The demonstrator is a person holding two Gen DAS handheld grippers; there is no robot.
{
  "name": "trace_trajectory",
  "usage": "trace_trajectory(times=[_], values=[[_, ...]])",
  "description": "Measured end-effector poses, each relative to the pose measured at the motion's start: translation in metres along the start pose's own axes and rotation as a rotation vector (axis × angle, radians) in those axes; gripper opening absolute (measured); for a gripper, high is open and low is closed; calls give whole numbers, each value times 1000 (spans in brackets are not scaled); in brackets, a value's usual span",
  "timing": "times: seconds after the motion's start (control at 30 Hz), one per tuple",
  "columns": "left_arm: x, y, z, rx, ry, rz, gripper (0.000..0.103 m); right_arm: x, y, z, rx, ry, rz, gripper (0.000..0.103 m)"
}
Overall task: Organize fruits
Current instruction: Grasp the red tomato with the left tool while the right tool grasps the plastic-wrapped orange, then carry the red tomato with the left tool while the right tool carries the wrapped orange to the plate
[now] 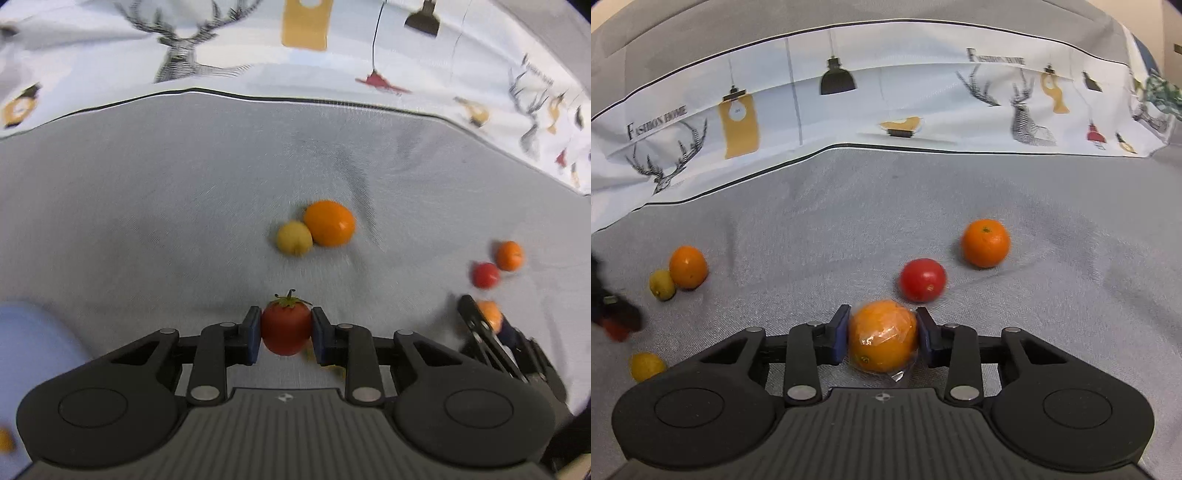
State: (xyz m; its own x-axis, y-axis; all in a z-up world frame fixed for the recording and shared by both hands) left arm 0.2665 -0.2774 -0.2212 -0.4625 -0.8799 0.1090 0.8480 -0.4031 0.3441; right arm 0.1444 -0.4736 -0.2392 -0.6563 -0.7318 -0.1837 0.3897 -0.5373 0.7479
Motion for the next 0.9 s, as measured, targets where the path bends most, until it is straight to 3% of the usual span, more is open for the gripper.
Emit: trace_trajectory(times=[0.1, 0.23, 0.6, 0.77, 0.9], values=[[-3, -26, 44, 15, -9, 2, 31, 0, 8, 23, 3, -8, -21, 38], [-18, -68, 99, 27, 11, 17, 31, -16, 10, 83, 15, 84, -3, 39], [-80, -203, 213, 55, 99, 68, 31, -96, -63, 263, -168, 412, 120, 39], [-103, -254, 248, 133, 145, 96, 31, -145, -82, 320, -159, 527, 244, 39], [-112, -283, 266, 184, 149, 125, 31, -168, -98, 353, -139, 564, 344, 39]])
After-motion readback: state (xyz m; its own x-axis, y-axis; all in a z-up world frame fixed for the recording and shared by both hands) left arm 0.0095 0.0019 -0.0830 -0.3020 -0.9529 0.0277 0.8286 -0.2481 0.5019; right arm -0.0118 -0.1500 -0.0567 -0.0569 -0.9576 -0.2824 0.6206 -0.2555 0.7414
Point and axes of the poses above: each gripper's, at about its wrist camera, not at the fingertips, and z roughly against the way its jaws point, x to its right, y to its top, the point moved 9 cm from there along -z, roughly the way its jaws point, and after that the axes turned 9 degrees about -z, right-handed, at the moved point
